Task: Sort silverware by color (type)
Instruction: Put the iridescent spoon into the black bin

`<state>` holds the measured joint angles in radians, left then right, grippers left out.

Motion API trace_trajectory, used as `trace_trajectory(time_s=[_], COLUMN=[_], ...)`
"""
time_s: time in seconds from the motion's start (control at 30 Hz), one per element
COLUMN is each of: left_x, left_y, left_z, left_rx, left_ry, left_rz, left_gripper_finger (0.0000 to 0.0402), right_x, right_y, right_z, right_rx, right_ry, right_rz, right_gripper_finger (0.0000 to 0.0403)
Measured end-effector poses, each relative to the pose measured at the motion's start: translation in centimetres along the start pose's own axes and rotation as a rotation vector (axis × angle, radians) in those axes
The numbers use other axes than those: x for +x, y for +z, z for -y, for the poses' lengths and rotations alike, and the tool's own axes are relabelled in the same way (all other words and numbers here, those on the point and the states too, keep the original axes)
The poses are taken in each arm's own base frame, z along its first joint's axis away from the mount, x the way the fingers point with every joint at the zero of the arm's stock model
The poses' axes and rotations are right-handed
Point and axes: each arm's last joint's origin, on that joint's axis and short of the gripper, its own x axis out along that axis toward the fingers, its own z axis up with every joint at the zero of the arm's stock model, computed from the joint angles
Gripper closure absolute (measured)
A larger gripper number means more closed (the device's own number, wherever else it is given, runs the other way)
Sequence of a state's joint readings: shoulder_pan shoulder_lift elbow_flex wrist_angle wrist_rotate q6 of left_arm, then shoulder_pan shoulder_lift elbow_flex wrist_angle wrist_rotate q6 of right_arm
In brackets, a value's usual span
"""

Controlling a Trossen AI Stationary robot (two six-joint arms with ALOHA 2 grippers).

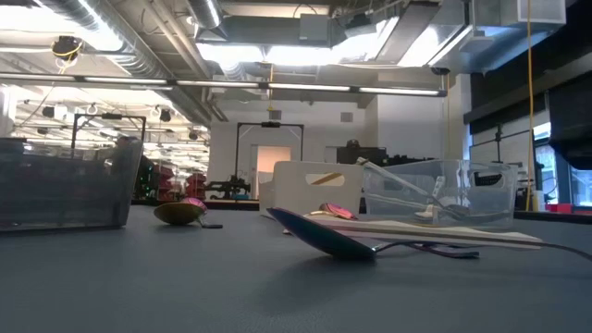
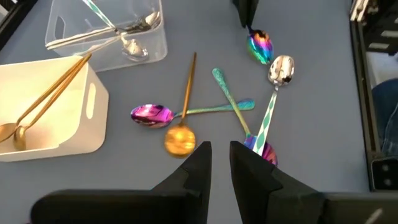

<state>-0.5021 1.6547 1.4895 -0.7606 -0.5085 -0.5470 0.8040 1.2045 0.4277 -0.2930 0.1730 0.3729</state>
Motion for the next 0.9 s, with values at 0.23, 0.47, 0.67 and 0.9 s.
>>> trace_trajectory(time_s=[0.23,0.47,0.67,0.9], left_x=[0.2,0.3,0.3,0.7], left_y=[0.4,0.5,0.5,1.5], left_z=[-0.3,-0.4,-0.5,-0.8], left_rx=[-0.022,-0.025,-0.025,-0.068], left_ry=[0.002,0.007,0.008,-0.008], left_rz=[0.019,0.019,0.019,0.076], left_gripper_finger=[0.0349,0.0349,0.0349,0.0349], right_x=[-0.4,-1.6,-3.6,-6.0], right_y=[1.0,2.6,4.8,7.7], right_z=[-0.3,-0.7,-1.0,-1.3], right_rx=[0.004,-0.032,-0.081,-0.121], right_ry=[0.009,0.008,-0.075,-0.174], right_rz=[0.033,0.033,0.043,0.137], right_gripper_finger=[0.0402,0.0402,0.0402,0.0402])
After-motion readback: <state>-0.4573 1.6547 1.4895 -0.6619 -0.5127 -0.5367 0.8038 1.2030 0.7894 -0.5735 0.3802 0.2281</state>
